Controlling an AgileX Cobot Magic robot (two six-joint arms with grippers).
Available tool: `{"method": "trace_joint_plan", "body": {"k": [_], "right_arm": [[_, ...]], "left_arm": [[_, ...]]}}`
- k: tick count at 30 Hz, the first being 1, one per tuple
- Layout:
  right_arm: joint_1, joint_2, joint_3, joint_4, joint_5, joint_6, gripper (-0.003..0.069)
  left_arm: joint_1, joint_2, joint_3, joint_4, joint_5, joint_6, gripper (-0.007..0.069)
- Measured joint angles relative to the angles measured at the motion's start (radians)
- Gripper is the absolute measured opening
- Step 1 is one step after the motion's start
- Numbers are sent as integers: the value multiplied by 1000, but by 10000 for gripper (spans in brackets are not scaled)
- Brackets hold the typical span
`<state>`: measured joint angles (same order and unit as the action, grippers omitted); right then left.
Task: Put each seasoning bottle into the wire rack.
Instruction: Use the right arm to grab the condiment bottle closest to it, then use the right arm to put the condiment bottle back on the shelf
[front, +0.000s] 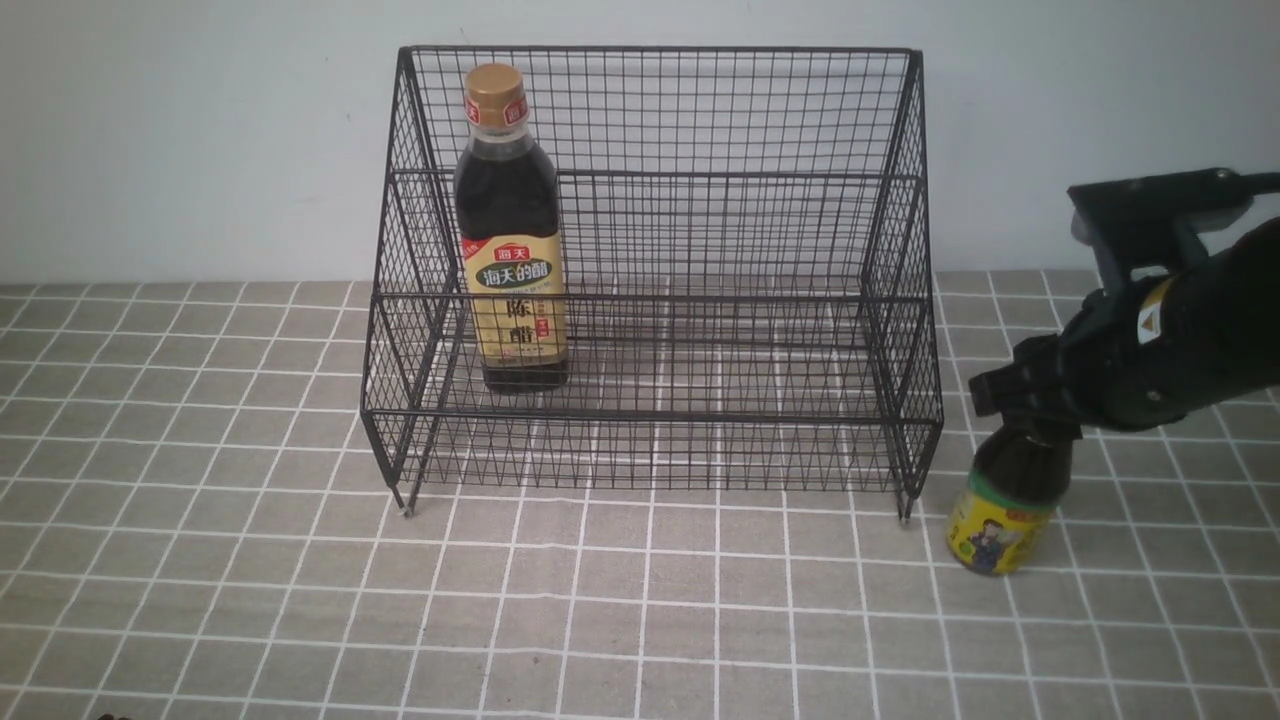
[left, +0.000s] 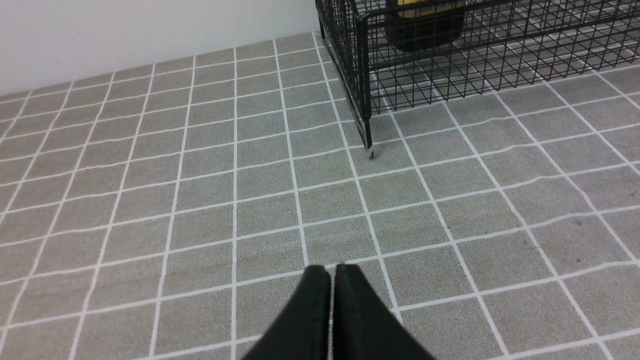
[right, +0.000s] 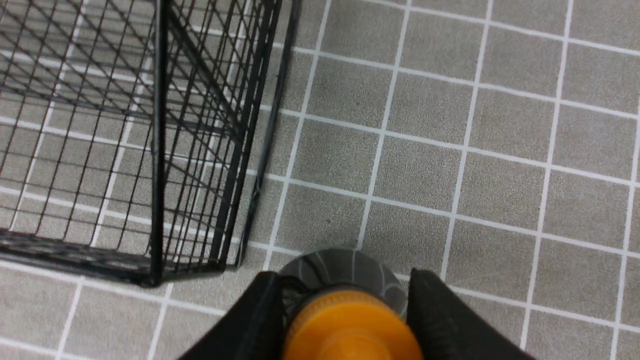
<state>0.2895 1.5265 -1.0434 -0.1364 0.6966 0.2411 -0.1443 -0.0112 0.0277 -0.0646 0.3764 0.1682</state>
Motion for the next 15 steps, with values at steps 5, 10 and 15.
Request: {"method": "trace_joint_plan", "body": {"k": [5, 10, 15], "right_arm": [[0, -88, -102, 13, 166, -51, 296], [1, -177, -266, 47, 259, -109, 296], [40, -191, -391, 104, 322, -168, 296]], "left_arm": [[0, 0, 0, 0, 0, 0, -7], [0, 0, 0, 0, 0, 0, -7], [0, 0, 0, 0, 0, 0, -7]]}}
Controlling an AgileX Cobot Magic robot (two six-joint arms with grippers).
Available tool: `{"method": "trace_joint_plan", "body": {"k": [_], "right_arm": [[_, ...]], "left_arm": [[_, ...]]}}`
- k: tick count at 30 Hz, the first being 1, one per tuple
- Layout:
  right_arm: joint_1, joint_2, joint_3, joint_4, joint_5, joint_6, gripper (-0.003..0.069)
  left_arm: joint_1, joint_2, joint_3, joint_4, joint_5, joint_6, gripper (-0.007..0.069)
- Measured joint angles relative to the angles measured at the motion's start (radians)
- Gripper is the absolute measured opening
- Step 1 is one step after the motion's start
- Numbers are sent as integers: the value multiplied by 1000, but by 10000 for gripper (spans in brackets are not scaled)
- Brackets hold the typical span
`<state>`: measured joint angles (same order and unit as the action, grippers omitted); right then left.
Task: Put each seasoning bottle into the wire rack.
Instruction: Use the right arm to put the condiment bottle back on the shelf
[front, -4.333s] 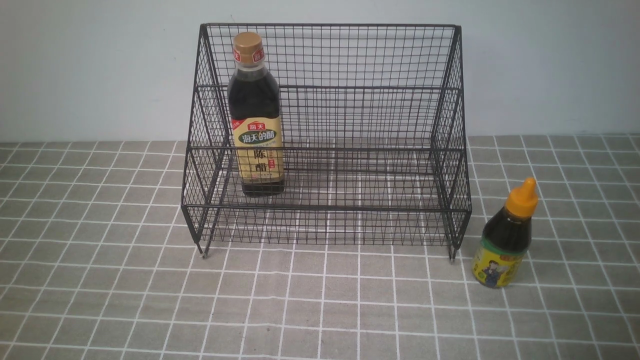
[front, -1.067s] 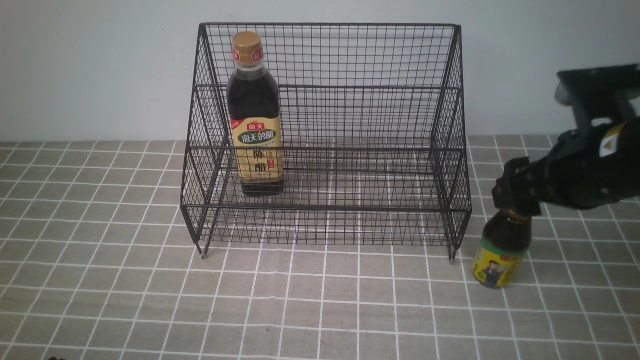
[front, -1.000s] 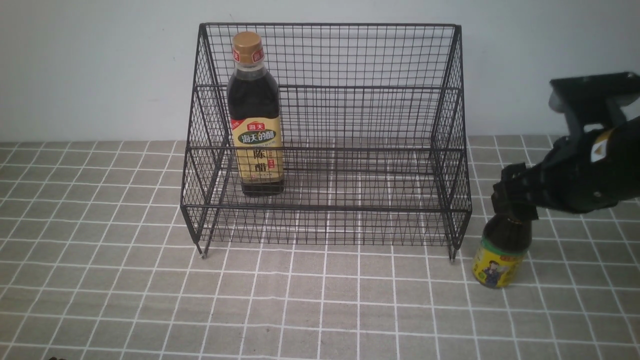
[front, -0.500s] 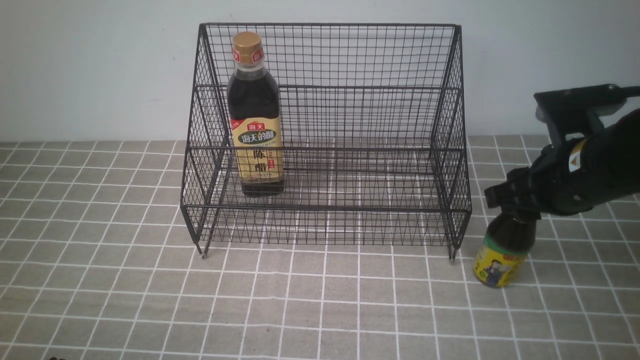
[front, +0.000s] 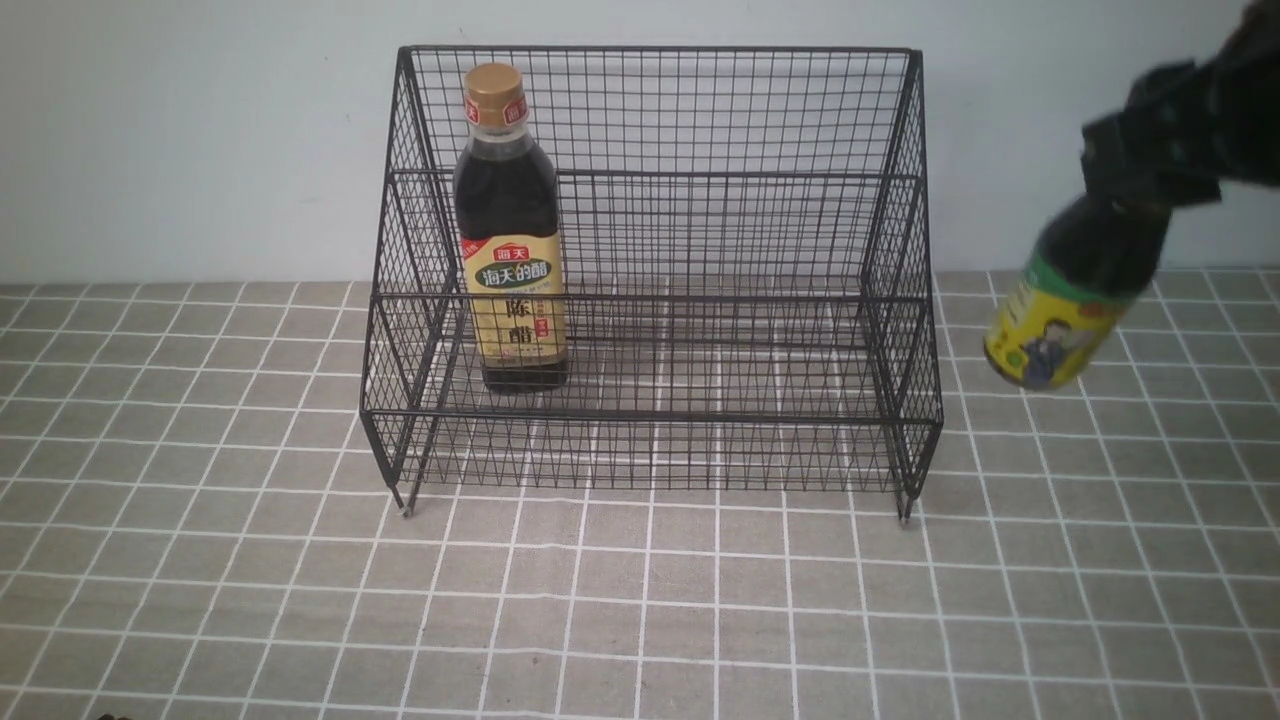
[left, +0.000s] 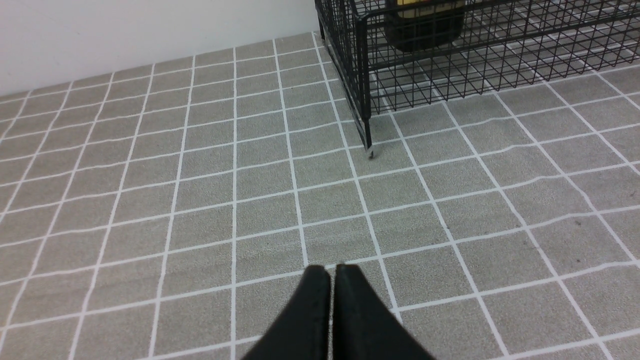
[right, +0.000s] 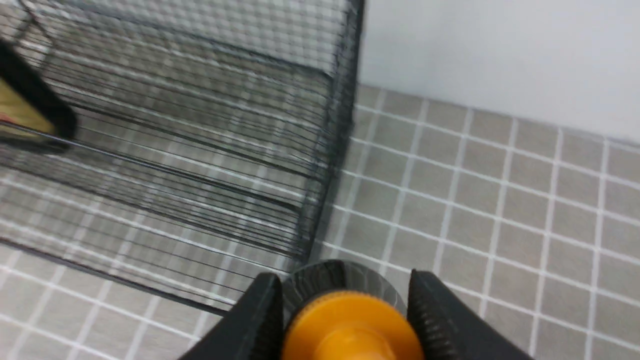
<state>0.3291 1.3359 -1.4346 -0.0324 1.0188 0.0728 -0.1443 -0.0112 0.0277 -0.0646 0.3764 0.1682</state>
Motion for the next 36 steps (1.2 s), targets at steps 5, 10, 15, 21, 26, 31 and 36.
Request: {"method": "trace_joint_plan", "body": {"k": [5, 10, 15, 21, 26, 31, 36], "right_arm": [[78, 62, -65, 23, -13, -16, 296], [112, 196, -116, 32, -36, -21, 296], [112, 282, -136, 42, -56, -23, 296], [112, 359, -136, 40, -79, -23, 296], [112, 390, -137, 40, -91, -14, 296], [112, 418, -137, 40, -36, -10, 296], [112, 440, -137, 40, 14, -10, 317]], "left_arm": [[0, 0, 0, 0, 0, 0, -7], [0, 0, 0, 0, 0, 0, -7], [0, 0, 0, 0, 0, 0, -7], [0, 0, 0, 0, 0, 0, -7], [0, 0, 0, 0, 0, 0, -7], [0, 0, 0, 0, 0, 0, -7], [0, 0, 0, 0, 0, 0, -7]]}}
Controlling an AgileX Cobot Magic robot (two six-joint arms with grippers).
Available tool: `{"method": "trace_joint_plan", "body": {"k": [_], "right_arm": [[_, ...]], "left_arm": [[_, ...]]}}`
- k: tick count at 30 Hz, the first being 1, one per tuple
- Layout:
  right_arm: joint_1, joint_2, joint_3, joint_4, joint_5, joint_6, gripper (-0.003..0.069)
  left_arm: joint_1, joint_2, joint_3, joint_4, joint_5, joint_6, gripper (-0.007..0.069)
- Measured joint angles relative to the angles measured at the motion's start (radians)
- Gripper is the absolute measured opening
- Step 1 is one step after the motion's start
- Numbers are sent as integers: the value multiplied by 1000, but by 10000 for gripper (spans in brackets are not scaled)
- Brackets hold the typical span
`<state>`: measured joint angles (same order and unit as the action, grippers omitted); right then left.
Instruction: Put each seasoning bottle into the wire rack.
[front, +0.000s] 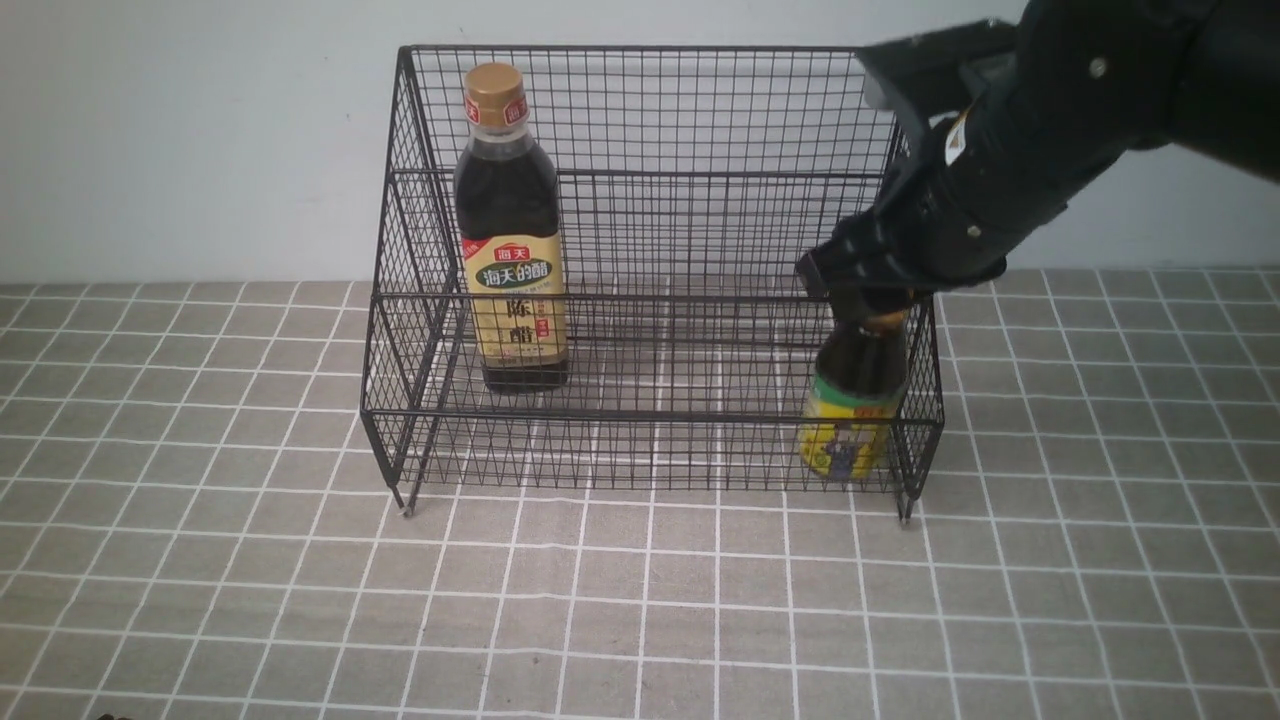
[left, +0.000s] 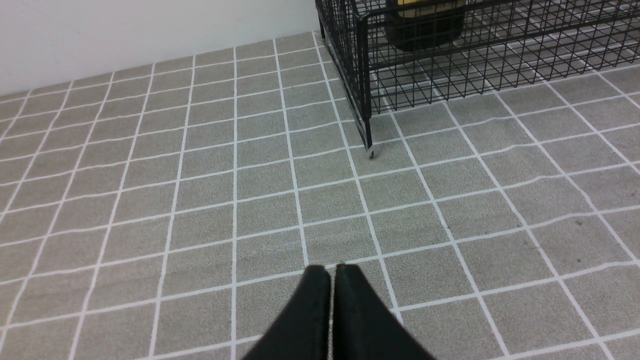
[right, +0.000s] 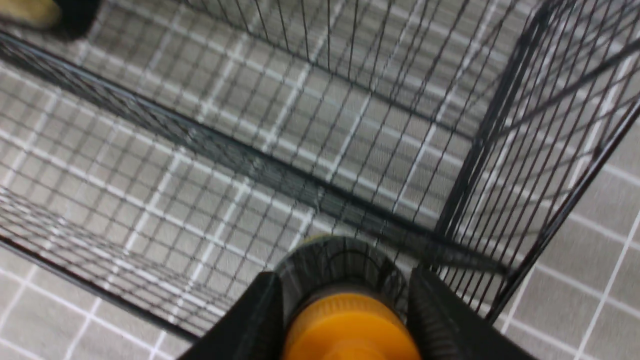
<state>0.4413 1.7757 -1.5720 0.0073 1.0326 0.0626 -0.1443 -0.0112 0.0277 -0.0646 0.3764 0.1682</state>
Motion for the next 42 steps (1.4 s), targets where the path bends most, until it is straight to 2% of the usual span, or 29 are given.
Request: {"method": "trace_joint_plan", "body": {"k": [6, 8, 12, 16, 19, 20, 23, 25, 27, 33, 37, 42], "right_arm": [[0, -14, -8, 6, 63, 6, 461], [0, -38, -8, 6, 87, 6, 487], [0, -147, -8, 1, 136, 6, 491], [0, -281, -9, -16, 179, 13, 442], [0, -477, -9, -48, 213, 27, 321], [0, -487, -9, -49, 214, 28, 306], [0, -689, 7, -68, 221, 62, 148], [0, -753, 27, -69, 215, 73, 104], [0, -948, 117, -69, 163, 101, 18], [0, -1464, 560, -84, -167, 163, -11], [0, -1660, 768, -87, -306, 214, -11], [0, -1791, 968, -87, -456, 238, -11]], "left_arm": [[0, 0, 0, 0, 0, 0, -7], [0, 0, 0, 0, 0, 0, -7], [0, 0, 0, 0, 0, 0, -7], [0, 0, 0, 0, 0, 0, -7], [0, 0, 0, 0, 0, 0, -7], [0, 0, 0, 0, 0, 0, -7], [0, 0, 0, 0, 0, 0, -7], [0, 0, 0, 0, 0, 0, -7], [0, 0, 0, 0, 0, 0, -7], [0, 0, 0, 0, 0, 0, -7], [0, 0, 0, 0, 0, 0, -7], [0, 0, 0, 0, 0, 0, -7]]}}
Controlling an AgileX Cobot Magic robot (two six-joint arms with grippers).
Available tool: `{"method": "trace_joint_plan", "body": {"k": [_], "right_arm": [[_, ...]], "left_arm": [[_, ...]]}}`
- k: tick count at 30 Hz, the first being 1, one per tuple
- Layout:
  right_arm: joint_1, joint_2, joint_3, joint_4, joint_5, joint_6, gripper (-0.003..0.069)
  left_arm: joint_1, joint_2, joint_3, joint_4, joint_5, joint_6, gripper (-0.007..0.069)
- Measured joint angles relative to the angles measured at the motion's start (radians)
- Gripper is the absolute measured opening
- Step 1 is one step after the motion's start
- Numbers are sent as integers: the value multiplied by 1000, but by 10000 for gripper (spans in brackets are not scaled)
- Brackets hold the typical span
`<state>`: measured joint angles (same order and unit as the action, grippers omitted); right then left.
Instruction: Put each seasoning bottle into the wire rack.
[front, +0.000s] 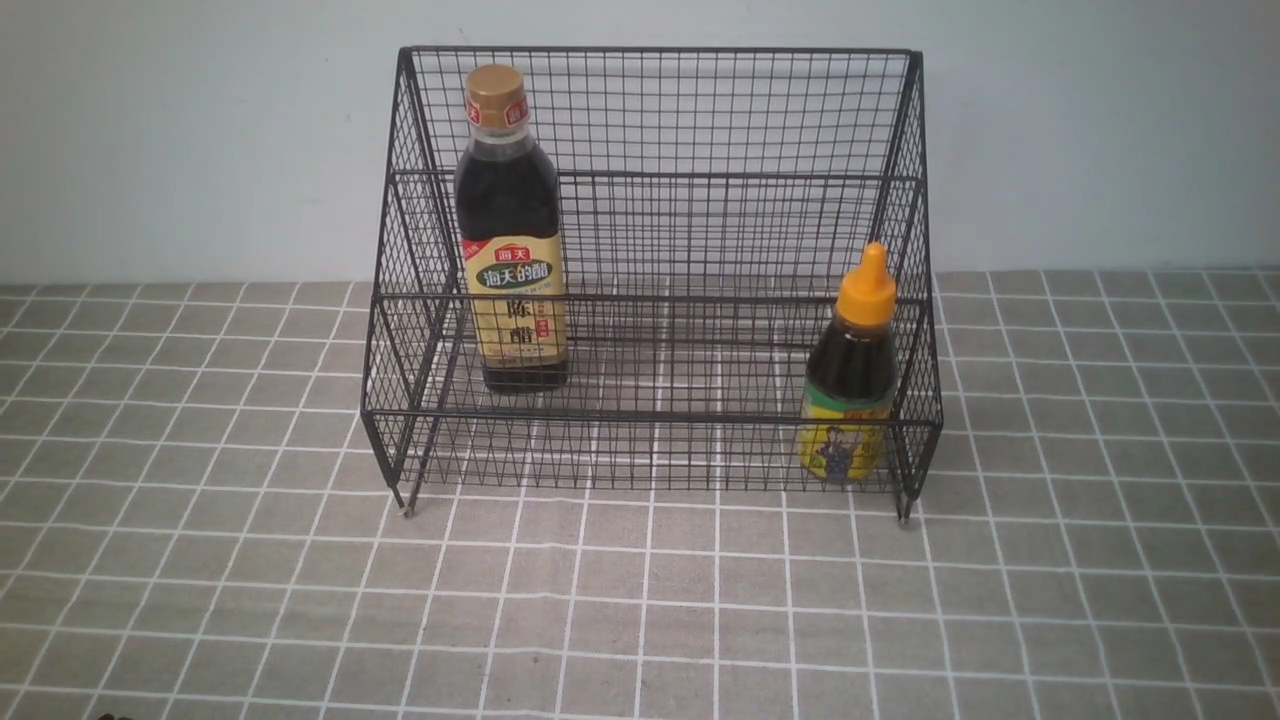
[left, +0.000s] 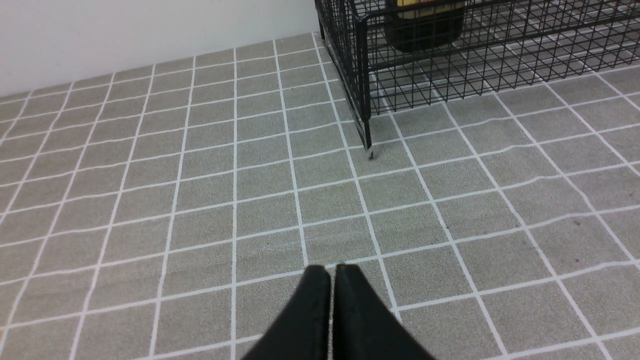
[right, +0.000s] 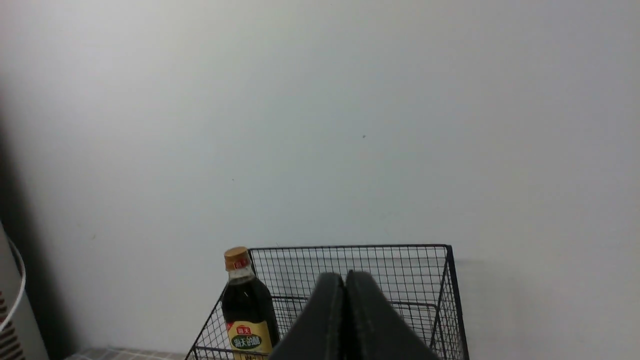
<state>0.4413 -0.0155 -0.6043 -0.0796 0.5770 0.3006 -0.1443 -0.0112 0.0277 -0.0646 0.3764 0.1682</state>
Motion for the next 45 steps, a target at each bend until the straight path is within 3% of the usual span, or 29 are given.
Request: {"method": "trace_joint_plan", "body": {"k": [9, 20, 31, 45], "right_arm": [[0, -4, 163, -1, -9, 3, -11], [-9, -4, 212, -45, -18, -26, -11], [-400, -4, 568, -74, -156, -31, -11], [-421, -2, 622, -63, -186, -39, -12]], "left_arm": [[0, -1, 0, 0, 0, 0, -7], [0, -1, 0, 0, 0, 0, -7], [0, -1, 0, 0, 0, 0, -7], [0, -1, 0, 0, 0, 0, -7]]}}
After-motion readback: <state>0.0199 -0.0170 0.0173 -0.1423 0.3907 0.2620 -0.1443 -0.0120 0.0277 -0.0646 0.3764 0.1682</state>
